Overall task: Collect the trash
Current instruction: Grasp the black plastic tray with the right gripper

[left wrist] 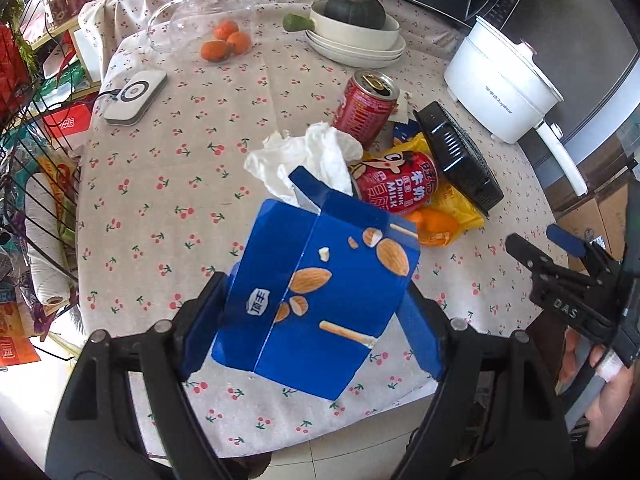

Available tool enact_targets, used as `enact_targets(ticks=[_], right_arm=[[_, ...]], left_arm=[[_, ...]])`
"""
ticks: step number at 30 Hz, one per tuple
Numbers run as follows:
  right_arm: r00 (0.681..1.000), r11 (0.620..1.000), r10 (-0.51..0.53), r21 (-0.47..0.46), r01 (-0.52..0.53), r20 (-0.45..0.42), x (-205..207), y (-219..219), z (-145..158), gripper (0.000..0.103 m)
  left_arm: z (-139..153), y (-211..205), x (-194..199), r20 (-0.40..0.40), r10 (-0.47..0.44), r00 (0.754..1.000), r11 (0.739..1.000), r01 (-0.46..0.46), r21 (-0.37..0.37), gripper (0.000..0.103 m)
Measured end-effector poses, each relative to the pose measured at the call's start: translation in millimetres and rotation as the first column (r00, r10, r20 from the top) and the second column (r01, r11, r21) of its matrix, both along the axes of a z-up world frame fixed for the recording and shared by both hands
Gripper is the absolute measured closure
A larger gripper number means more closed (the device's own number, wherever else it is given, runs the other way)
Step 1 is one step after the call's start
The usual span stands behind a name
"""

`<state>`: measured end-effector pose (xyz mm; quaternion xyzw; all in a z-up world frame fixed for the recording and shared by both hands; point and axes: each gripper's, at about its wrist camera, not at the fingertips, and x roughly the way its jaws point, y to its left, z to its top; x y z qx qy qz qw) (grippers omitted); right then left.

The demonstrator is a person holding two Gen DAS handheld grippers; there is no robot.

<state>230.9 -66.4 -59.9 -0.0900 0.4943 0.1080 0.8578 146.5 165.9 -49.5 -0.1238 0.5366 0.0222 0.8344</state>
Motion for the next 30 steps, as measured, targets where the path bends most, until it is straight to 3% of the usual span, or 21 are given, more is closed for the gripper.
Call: enact_targets(ticks=[4, 10, 12, 13, 14, 15, 18, 23, 30], right_arm=[[0.994, 0.985, 0.092, -0.151, -0.082, 0.064, 19.2, 40.7, -14.1, 0.016], [0.970, 0.918, 0.209, -0.365, -0.152, 0.122, 36.9, 86.1, -33.3, 0.020], [0.953, 0.885, 0.270, -0.427, -0.188, 0.140, 39.1, 99.4, -37.2, 0.025], [0.943, 0.865, 0.303, -0.455, -0.211, 0.138, 39.3, 105.1, -39.3, 0.034], [0.934, 0.845, 0.333, -0.481, -0.234, 0.131, 39.7, 110.9, -41.5, 0.049], [0.925, 0.824, 0.360, -0.506, -0.255, 0.121, 40.0, 115.6, -43.7, 0.055], [0.911, 0.793, 0.388, -0.556, -0.250, 0.143, 38.4, 118.6, -40.5, 0.058], [0.919, 0.832, 0.341, -0.520, -0.195, 0.201, 39.1, 97.7, -12.8, 0.069], [0.950, 0.919, 0.207, -0.378, -0.108, 0.232, 32.6, 36.0, 32.3, 0.069]], left_arm=[[1.6, 8.5, -7.1, 0.000, 0.009, 1.000, 1.000, -0.009, -0.014, 0.021], [-4.8, 21.8, -10.5, -0.015, 0.021, 1.000, 1.000, -0.021, -0.005, 0.021], [-6.9, 26.9, -11.2, -0.021, 0.029, 0.999, 1.000, -0.029, -0.009, 0.021], [-7.0, 29.1, -11.5, -0.021, 0.034, 0.999, 0.999, -0.034, -0.012, 0.021], [-6.6, 31.0, -11.7, -0.020, 0.037, 0.999, 0.999, -0.037, -0.016, 0.021], [-6.1, 32.5, -12.0, -0.018, 0.039, 0.999, 0.999, -0.039, -0.020, 0.021], [-4.3, 34.6, -12.9, -0.011, 0.041, 0.999, 0.999, -0.041, -0.026, 0.021], [-1.7, 33.0, -14.6, 0.000, 0.041, 0.999, 0.999, -0.041, -0.033, 0.021], [1.5, 19.9, -15.7, 0.005, 0.016, 1.000, 0.998, -0.016, -0.064, 0.021]])
